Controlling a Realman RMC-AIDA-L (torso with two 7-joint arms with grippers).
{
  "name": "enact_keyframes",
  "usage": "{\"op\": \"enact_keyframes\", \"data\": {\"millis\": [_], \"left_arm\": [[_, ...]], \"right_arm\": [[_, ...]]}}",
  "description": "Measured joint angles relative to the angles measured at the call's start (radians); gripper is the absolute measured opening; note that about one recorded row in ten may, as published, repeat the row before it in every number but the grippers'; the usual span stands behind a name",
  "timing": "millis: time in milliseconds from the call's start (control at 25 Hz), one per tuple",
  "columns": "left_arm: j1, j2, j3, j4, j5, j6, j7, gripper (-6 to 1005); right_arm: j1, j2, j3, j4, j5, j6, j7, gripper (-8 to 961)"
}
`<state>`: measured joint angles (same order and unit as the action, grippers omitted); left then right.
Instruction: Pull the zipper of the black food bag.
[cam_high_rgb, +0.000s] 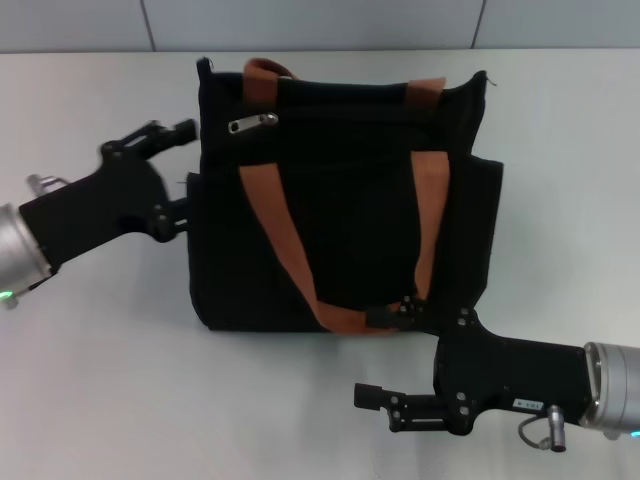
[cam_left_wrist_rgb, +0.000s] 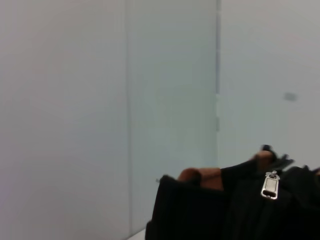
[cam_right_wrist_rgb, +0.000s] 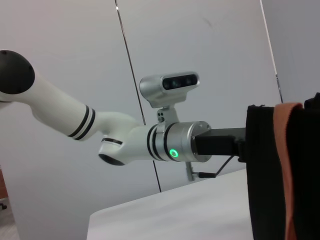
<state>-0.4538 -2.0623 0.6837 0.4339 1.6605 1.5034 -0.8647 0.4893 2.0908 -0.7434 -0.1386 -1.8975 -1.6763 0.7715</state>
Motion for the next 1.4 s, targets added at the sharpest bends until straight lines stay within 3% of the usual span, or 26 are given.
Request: {"op": "enact_keyframes", "data": {"millis": [360,600,1120,1400], "left_arm": [[-0.054,-0.01,0.01,0.003,-0.057,-0.017,0.002,831],[-0.048,-0.009,0.008,-0.012,-0.161,-0.049,0.003,831],[-0.022,-0.01,0.003,-0.048,-0.197,-0.087,-0.02,830],[0.016,-0.011,0.006,-0.055,-0.242,-0.055,-0.004,720]], "right_arm": [[0.01,0.0,0.023,0.001,0.002,0.01,0.0,837],[0.005,0.0,0.066,0.007,0.003,0.027,0.0,837],[0.01,0.0,0.084,0.022,0.003,0.03,0.0,837],[0.014,0.0,0.092,0.023,0.003,0.031,0.0,837]]}}
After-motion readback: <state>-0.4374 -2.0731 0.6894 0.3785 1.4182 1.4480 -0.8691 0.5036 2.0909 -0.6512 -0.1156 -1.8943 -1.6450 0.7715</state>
